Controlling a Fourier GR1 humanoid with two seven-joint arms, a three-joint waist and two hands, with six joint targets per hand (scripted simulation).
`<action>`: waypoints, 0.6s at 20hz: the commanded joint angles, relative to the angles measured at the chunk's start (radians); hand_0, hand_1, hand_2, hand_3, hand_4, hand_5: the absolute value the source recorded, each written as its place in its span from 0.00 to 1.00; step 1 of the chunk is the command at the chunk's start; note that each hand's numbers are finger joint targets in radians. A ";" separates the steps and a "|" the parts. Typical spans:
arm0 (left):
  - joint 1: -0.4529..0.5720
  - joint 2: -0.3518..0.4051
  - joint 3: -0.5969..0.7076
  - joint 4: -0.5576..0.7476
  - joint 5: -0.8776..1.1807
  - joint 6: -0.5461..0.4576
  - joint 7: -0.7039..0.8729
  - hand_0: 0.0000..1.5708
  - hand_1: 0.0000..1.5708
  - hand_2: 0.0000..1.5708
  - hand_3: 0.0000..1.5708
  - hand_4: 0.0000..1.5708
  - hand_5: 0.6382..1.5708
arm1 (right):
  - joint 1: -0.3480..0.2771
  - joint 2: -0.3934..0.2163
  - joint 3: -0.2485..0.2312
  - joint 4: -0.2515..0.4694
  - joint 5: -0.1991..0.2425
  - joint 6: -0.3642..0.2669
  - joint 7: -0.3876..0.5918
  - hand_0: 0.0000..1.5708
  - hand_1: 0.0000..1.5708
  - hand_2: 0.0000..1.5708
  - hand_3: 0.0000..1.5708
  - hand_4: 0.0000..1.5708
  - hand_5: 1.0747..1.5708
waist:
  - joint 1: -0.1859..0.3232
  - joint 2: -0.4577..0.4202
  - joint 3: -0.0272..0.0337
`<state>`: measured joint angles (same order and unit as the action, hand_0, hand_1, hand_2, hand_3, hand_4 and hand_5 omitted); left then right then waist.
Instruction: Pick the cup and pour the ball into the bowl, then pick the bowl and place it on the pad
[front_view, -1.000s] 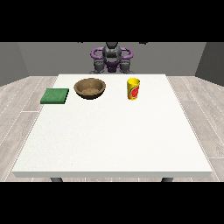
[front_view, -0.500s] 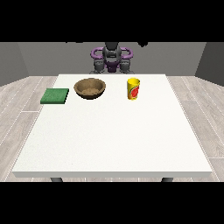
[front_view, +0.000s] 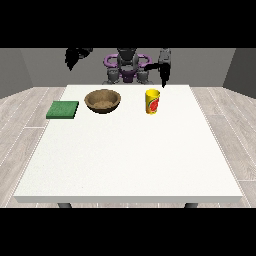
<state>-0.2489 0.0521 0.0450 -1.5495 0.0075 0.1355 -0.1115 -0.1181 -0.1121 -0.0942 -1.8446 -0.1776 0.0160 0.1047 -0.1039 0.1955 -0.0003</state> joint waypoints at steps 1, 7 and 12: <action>-0.022 0.023 0.056 0.153 0.013 -0.034 -0.180 0.00 0.00 0.00 0.00 0.23 0.91 | -0.035 -0.044 -0.049 0.005 -0.060 0.069 -0.059 0.00 0.00 0.00 0.00 0.43 0.96 | -0.043 0.105 -0.0003; -0.066 0.003 0.035 0.356 -0.005 -0.052 -0.201 0.00 0.00 0.00 0.00 0.00 0.86 | 0.005 -0.047 -0.095 0.182 -0.069 0.112 -0.129 0.00 0.00 0.00 0.00 0.42 0.97 | -0.003 -0.007 0.0003; -0.138 -0.001 0.055 0.508 -0.014 -0.039 -0.269 0.00 0.00 0.00 0.00 0.10 0.85 | -0.048 -0.118 -0.157 0.254 -0.097 0.148 -0.111 0.00 0.00 0.00 0.00 0.43 0.98 | -0.001 -0.029 0.0002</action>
<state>-0.3481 0.0748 0.1082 -1.1422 0.0174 0.0678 -0.3522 -0.1354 -0.1893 -0.2123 -1.6528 -0.2572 0.1385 -0.0091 -0.1100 0.1914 0.0000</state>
